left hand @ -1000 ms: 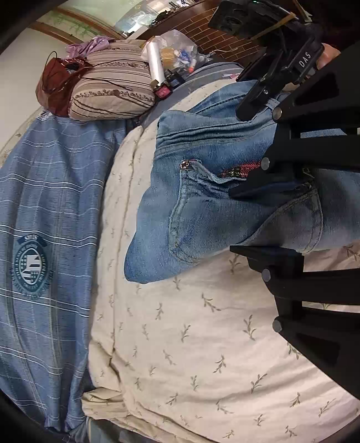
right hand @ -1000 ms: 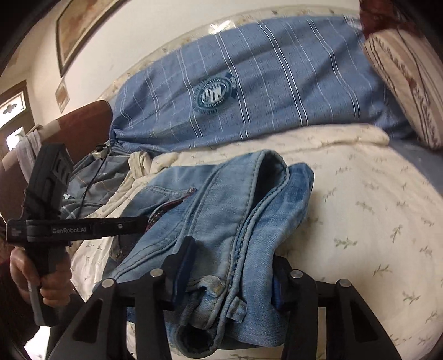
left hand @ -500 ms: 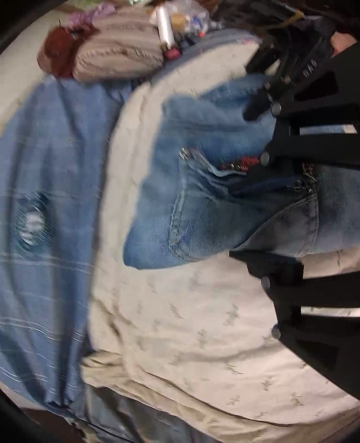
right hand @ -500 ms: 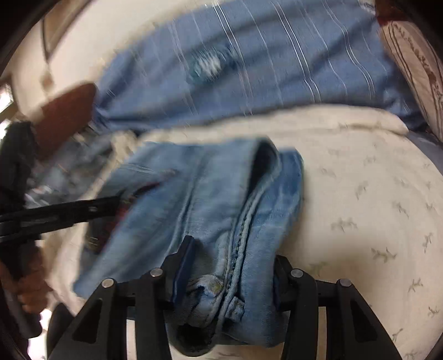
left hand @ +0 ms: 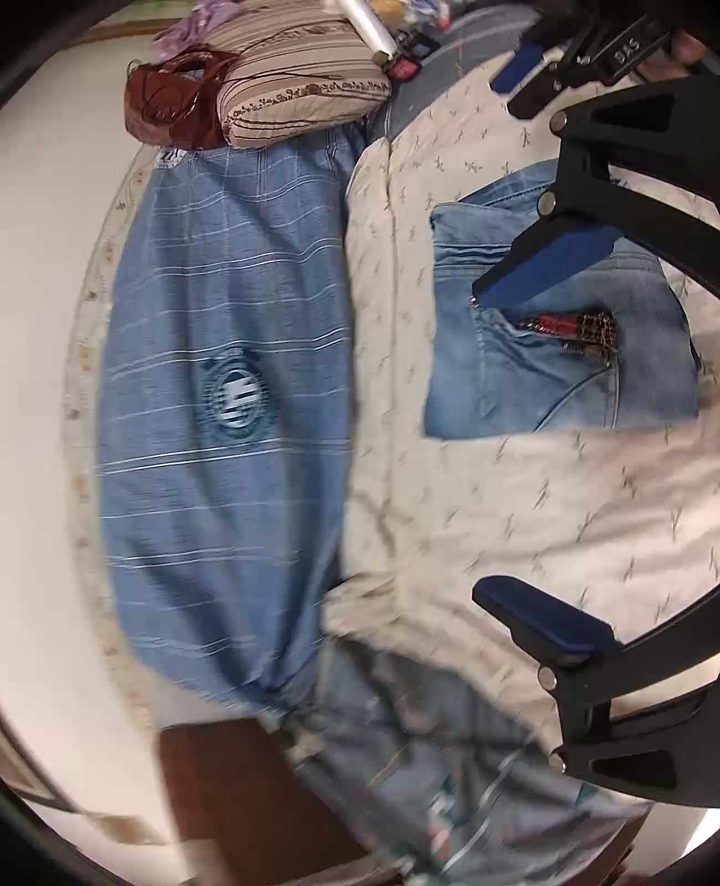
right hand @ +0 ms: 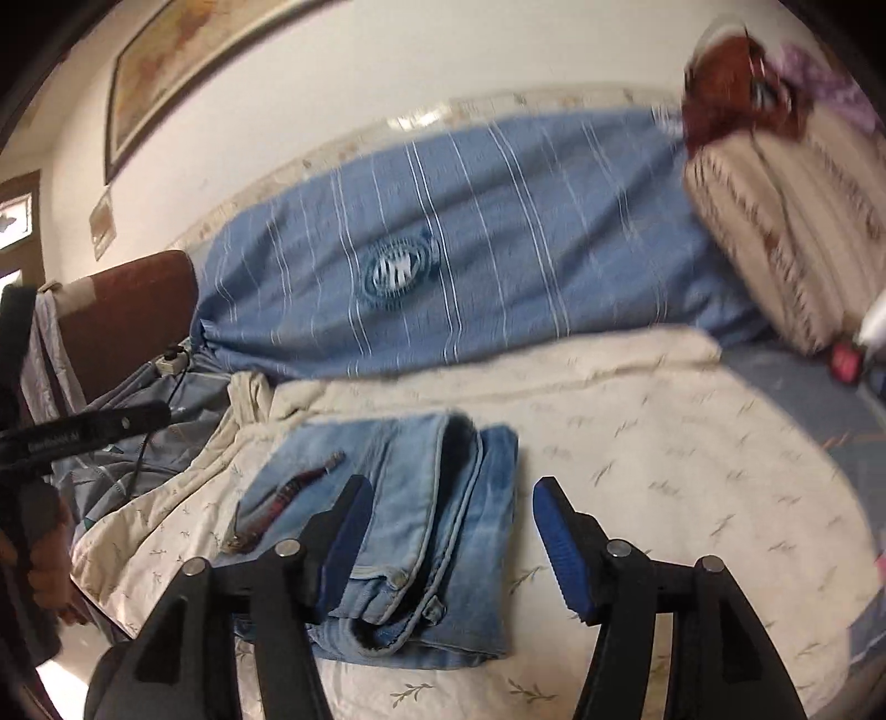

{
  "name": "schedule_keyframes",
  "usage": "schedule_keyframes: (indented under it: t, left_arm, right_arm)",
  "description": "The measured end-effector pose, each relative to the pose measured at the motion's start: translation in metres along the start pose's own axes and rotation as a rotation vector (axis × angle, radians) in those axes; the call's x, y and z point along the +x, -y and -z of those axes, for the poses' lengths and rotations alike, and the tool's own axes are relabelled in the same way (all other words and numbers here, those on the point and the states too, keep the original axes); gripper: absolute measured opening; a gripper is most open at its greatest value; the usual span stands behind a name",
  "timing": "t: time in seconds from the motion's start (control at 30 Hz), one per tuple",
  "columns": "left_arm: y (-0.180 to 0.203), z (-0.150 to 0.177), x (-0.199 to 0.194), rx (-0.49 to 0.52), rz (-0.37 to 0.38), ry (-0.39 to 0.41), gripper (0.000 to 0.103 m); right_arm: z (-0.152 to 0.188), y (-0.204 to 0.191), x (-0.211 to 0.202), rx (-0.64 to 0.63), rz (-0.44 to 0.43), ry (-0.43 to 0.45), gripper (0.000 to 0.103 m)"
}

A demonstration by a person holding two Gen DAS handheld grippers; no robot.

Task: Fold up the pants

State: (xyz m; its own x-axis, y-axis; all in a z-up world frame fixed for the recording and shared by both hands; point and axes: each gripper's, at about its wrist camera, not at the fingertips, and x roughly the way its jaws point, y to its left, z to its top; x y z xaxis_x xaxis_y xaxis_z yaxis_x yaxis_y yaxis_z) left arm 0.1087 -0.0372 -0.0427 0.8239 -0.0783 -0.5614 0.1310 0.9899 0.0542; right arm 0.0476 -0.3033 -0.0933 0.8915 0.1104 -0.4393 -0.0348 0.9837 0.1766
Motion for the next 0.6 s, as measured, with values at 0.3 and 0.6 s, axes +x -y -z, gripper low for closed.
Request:
schedule_keyframes:
  t: [0.3, 0.6]
  left_arm:
    - [0.012, -0.012, -0.078, 0.115, -0.083, 0.13, 0.1]
    - [-0.004, -0.012, -0.145, 0.072, -0.099, 0.212, 0.103]
  right_arm:
    - [-0.025, -0.05, -0.085, -0.111, 0.026, 0.142, 0.071]
    - [-0.052, -0.107, -0.146, -0.216, 0.022, 0.211, 0.075]
